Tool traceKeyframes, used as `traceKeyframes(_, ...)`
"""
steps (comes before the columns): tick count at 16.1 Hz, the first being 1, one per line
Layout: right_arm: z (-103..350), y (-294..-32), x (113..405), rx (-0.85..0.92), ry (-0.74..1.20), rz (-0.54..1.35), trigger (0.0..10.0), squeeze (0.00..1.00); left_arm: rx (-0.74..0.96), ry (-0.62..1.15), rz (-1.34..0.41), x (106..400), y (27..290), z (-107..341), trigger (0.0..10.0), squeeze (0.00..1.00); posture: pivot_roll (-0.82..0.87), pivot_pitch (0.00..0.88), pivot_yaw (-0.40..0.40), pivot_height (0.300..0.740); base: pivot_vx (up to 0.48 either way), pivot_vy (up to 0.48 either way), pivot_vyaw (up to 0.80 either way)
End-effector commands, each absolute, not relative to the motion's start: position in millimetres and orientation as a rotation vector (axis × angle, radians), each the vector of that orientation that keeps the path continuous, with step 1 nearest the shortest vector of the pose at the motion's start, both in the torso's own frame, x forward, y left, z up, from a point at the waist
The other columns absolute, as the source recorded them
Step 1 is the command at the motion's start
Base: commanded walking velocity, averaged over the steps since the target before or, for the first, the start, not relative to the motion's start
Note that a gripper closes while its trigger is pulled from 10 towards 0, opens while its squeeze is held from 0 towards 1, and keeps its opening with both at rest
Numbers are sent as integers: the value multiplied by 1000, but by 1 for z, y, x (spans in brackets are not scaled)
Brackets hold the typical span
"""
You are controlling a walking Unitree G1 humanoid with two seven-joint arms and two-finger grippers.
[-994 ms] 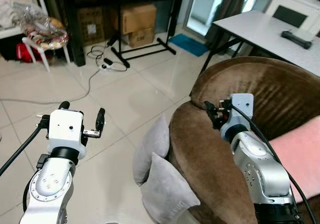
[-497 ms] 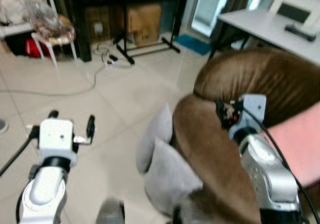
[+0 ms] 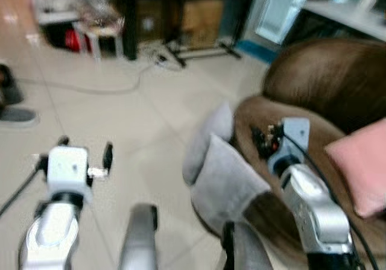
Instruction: Move the pillow to the sofa from floor
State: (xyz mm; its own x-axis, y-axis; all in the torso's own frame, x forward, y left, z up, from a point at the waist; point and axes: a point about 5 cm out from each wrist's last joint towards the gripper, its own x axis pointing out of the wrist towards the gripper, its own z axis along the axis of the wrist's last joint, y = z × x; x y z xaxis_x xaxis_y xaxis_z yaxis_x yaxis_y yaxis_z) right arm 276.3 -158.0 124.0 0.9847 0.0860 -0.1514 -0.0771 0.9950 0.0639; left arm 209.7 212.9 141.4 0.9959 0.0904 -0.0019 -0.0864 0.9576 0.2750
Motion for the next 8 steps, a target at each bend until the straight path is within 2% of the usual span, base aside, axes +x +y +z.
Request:
traceKeyframes(1,127,-164,279,42,149,68,10000,0,250,38,78,208,208,136,10000,0,112,0,-119,576,0,0,0)
traceKeyframes(3,125,-162,282,23,163,86,10000,0,237,37,79,208,207,136,10000,0,118,0,-126,576,0,0,0)
traceKeyframes(6,123,-155,285,-1,167,121,10000,0,237,35,82,208,209,138,10000,0,122,0,-129,576,0,0,-725)
traceKeyframes(8,124,-154,285,-11,160,127,10000,0,236,37,85,208,210,138,10000,0,122,0,-129,576,251,0,0)
